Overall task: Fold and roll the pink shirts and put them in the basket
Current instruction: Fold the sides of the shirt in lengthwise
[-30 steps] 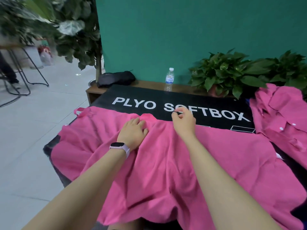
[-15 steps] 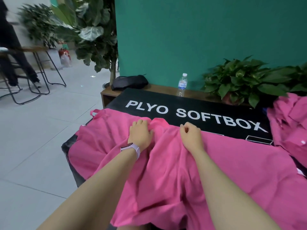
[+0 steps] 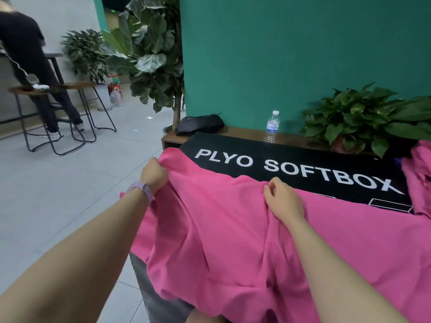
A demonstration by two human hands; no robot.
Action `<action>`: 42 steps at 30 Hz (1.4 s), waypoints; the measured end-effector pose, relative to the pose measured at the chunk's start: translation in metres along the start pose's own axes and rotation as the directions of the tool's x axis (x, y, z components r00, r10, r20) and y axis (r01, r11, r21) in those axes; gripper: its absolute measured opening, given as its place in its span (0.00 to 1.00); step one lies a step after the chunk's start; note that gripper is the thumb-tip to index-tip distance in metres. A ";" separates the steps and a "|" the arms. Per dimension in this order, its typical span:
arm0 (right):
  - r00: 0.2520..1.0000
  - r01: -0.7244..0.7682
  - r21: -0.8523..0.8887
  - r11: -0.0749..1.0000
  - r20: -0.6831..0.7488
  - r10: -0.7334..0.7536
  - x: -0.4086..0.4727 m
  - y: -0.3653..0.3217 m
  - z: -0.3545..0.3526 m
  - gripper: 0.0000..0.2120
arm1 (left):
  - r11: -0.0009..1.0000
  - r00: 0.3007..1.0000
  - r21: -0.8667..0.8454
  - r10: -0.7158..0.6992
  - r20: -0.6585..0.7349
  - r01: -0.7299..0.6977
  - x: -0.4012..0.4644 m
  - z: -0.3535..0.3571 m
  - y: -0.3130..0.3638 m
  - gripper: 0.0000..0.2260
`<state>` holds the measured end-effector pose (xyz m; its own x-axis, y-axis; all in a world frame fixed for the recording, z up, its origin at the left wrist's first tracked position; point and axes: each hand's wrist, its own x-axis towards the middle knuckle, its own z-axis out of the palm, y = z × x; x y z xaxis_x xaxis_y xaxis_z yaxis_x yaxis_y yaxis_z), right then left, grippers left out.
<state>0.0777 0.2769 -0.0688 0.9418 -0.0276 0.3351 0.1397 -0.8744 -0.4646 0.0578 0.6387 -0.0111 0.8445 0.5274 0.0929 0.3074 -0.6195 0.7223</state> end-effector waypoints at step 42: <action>0.994 0.109 -0.190 0.976 0.001 -0.111 0.004 -0.003 0.007 0.17 | 0.935 0.977 0.346 0.143 -0.159 -0.080 0.092 0.021 -0.006 0.10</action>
<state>0.0828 0.2825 -0.0717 0.9206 0.0703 0.3840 0.1811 -0.9483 -0.2605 0.1426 0.6788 -0.0216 0.7990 0.5194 0.3030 0.3712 -0.8224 0.4311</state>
